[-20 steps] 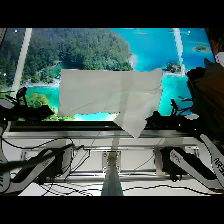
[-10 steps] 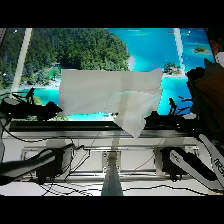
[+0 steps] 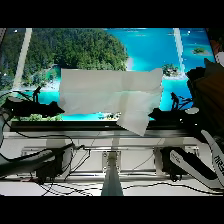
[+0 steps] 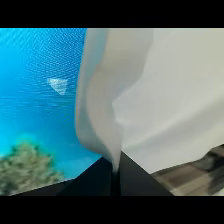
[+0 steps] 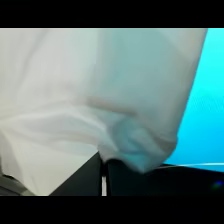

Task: Fold the clothes and pants, and hang the long-sleeved shirts on hangers.

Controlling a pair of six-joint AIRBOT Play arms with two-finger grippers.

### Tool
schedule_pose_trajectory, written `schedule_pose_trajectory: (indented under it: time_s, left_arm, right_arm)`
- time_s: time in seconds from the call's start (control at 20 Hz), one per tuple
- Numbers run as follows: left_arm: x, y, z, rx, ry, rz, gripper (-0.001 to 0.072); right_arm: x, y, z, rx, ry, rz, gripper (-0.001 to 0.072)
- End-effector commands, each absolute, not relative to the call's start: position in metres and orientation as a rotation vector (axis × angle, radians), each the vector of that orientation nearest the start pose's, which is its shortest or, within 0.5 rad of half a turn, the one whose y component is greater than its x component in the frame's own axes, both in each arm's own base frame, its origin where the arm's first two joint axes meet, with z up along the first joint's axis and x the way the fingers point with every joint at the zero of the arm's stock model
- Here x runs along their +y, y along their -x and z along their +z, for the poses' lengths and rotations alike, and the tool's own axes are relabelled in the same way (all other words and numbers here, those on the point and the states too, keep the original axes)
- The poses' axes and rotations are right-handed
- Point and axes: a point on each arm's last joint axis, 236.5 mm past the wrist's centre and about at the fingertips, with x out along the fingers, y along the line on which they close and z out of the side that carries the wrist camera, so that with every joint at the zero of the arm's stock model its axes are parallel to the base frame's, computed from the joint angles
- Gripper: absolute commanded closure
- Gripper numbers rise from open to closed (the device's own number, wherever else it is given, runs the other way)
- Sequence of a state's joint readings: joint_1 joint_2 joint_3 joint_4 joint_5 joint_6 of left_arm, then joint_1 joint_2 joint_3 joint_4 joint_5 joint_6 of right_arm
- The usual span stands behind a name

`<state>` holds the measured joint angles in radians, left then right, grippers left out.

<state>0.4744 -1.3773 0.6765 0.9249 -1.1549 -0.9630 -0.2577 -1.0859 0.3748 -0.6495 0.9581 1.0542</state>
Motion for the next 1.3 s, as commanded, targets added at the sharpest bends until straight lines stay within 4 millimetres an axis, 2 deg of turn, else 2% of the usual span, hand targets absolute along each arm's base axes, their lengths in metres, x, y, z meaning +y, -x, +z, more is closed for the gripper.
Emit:
schedule_pose_trajectory:
  time_s: [0.0,0.1,0.2,0.3,0.4,0.55,0.6,0.65,0.7,0.9,1.05,1.15,1.25]
  left_arm:
    - [-0.024,-0.312,-0.061,1.328,0.685,-0.463,0.0697]
    - [-0.025,-0.355,-0.028,1.203,0.667,-0.473,0.0698]
    - [-0.019,-0.407,0.002,1.068,0.634,-0.406,0.0699]
    - [-0.014,-0.453,0.021,0.949,0.596,-0.326,0.0699]
    - [-0.016,-0.489,0.025,0.872,0.579,-0.271,0.0698]
    - [-0.019,-0.525,0.007,0.799,0.574,-0.186,0.0695]
    - [-0.017,-0.532,0.000,0.786,0.569,-0.163,0.0604]
    - [-0.016,-0.534,-0.006,0.787,0.569,-0.152,0.0211]
    - [-0.016,-0.534,-0.010,0.795,0.572,-0.149,-0.0001]
    - [-0.001,-0.518,-0.023,0.868,0.525,-0.157,-0.0013]
    - [0.026,-0.494,-0.041,0.974,0.530,-0.115,-0.0013]
    - [0.041,-0.473,-0.062,1.078,0.567,-0.071,-0.0012]
    - [0.035,-0.457,-0.079,1.166,0.612,-0.101,-0.0012]
  right_arm:
    - [0.119,-0.296,-0.025,1.162,-0.947,0.452,0.0694]
    - [0.116,-0.336,0.011,1.014,-0.996,0.450,0.0695]
    - [0.109,-0.373,0.032,0.896,-0.944,0.386,0.0695]
    - [0.098,-0.413,0.048,0.765,-0.877,0.297,0.0695]
    - [0.085,-0.450,0.054,0.684,-0.868,0.208,0.0696]
    - [0.062,-0.492,0.035,0.654,-0.864,0.105,0.0692]
    - [0.058,-0.500,0.025,0.660,-0.856,0.083,0.0579]
    - [0.055,-0.505,0.015,0.672,-0.854,0.067,0.0168]
    - [0.054,-0.506,0.006,0.689,-0.839,0.064,0.0025]
    - [0.050,-0.497,-0.011,0.744,-0.652,0.084,0.0022]
    - [0.053,-0.490,-0.017,0.780,-0.603,0.109,0.0023]
    - [0.057,-0.487,-0.018,0.795,-0.605,0.122,0.0023]
    - [0.059,-0.486,-0.020,0.806,-0.608,0.131,0.0023]
